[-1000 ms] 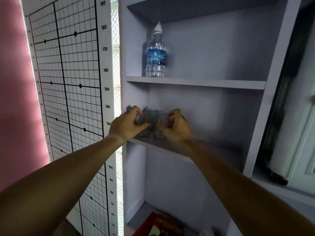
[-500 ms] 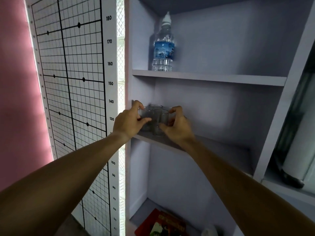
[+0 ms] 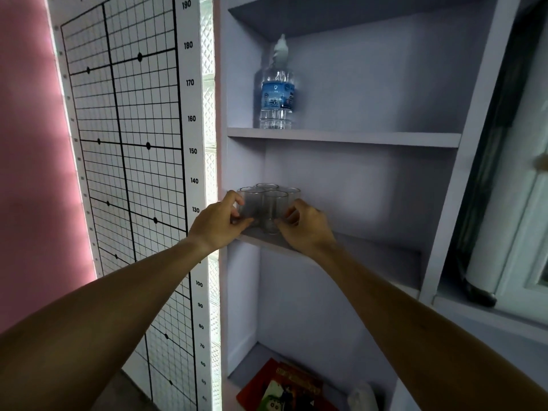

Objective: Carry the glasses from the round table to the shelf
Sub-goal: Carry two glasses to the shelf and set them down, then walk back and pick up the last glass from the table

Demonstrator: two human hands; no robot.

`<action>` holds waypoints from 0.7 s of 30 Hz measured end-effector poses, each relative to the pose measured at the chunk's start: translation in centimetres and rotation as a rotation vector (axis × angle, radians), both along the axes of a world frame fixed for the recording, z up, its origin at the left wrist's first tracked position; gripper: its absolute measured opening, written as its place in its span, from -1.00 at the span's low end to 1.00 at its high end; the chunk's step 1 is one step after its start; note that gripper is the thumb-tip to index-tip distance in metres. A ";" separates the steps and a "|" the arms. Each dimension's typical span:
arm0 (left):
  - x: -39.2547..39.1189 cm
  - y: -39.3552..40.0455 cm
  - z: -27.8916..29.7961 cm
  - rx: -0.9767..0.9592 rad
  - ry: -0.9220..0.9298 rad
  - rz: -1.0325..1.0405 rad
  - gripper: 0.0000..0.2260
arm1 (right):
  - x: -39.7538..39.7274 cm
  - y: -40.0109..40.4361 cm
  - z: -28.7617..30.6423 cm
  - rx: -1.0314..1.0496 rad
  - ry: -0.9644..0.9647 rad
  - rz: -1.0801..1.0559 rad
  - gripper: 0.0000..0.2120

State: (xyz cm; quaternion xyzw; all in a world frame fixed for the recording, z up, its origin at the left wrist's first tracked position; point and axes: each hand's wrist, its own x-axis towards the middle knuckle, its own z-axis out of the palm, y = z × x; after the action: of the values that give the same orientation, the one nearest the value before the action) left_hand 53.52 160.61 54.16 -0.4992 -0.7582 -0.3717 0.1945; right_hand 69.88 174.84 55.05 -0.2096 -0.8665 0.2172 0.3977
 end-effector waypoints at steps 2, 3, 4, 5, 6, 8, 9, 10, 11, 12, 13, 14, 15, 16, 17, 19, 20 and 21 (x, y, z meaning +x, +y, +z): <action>0.0 -0.9 -0.4 -0.012 -0.010 0.008 -0.73 | 0.6 -0.6 -0.2 -0.013 -0.012 0.018 -0.84; 0.0 -1.4 -0.7 -0.028 -0.011 0.022 -0.76 | 0.9 -1.0 -0.4 -0.019 -0.016 0.038 -0.87; 0.0 -1.9 -0.9 -0.051 -0.011 0.039 -0.78 | 1.2 -1.3 -0.5 -0.019 -0.019 0.061 -0.90; 0.1 -2.5 -1.2 -0.076 -0.017 0.058 -0.79 | 1.3 -1.7 -0.8 -0.016 -0.022 0.090 -0.94; 0.3 -3.2 -1.5 -0.101 -0.031 0.075 -0.79 | 1.5 -2.3 -1.0 -0.017 -0.028 0.123 -0.97; 0.8 -4.8 -2.2 -0.124 -0.084 0.111 -0.77 | 1.4 -3.5 -1.4 -0.019 -0.060 0.192 -0.95; 1.1 -5.7 -2.6 -0.122 -0.108 0.128 -0.78 | 1.3 -4.2 -1.6 -0.011 -0.079 0.220 -0.92; 1.2 -6.7 -3.1 -0.121 -0.121 0.144 -0.79 | 1.0 -5.1 -1.9 -0.005 -0.097 0.248 -0.89; 1.4 -7.9 -3.7 -0.127 -0.126 0.159 -0.80 | 0.7 -6.0 -2.3 -0.013 -0.109 0.276 -0.87; 1.5 -9.0 -4.2 -0.140 -0.131 0.173 -0.80 | 0.4 -6.8 -2.7 -0.031 -0.118 0.304 -0.87; 1.6 -10.4 -4.7 -0.158 -0.139 0.197 -0.81 | 0.0 -7.9 -3.2 -0.051 -0.133 0.335 -0.87; 1.7 -11.9 -5.1 -0.180 -0.149 0.227 -0.81 | -0.4 -8.9 -3.8 -0.064 -0.147 0.362 -0.88; 1.8 -13.5 -5.6 -0.204 -0.159 0.265 -0.81 | -0.9 -10.0 -4.5 -0.074 -0.166 0.389 -0.88; 1.8 -15.3 -6.1 -0.229 -0.173 0.306 -0.82 | -1.3 -11.1 -5.2 -0.085 -0.191 0.415 -0.88; 1.8 -16.9 -6.5 -0.254 -0.191 0.345 -0.83 | -1.7 -12.0 -5.9 -0.093 -0.221 0.440 -0.89; 1.8 -20.7 -7.9 -0.302 -0.245 0.430 -0.83 | -2.6 -14.3 -7.5 -0.087 -0.316 0.517 -0.89; 1.9 -22.6 -8.8 -0.324 -0.280 0.466 -0.84 | -3.1 -15.6 -8.5 -0.084 -0.369 0.555 -0.89; 2.0 -24.6 -10.0 -0.343 -0.312 0.497 -0.84 | -3.5 -16.8 -9.6 -0.088 -0.415 0.580 -0.89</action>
State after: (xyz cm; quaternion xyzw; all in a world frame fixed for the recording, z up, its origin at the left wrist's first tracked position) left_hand 55.57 135.99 44.18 -0.2615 -0.9288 -0.2520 0.0742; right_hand 66.35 158.00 45.42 -0.0116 -0.9420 0.3109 0.1257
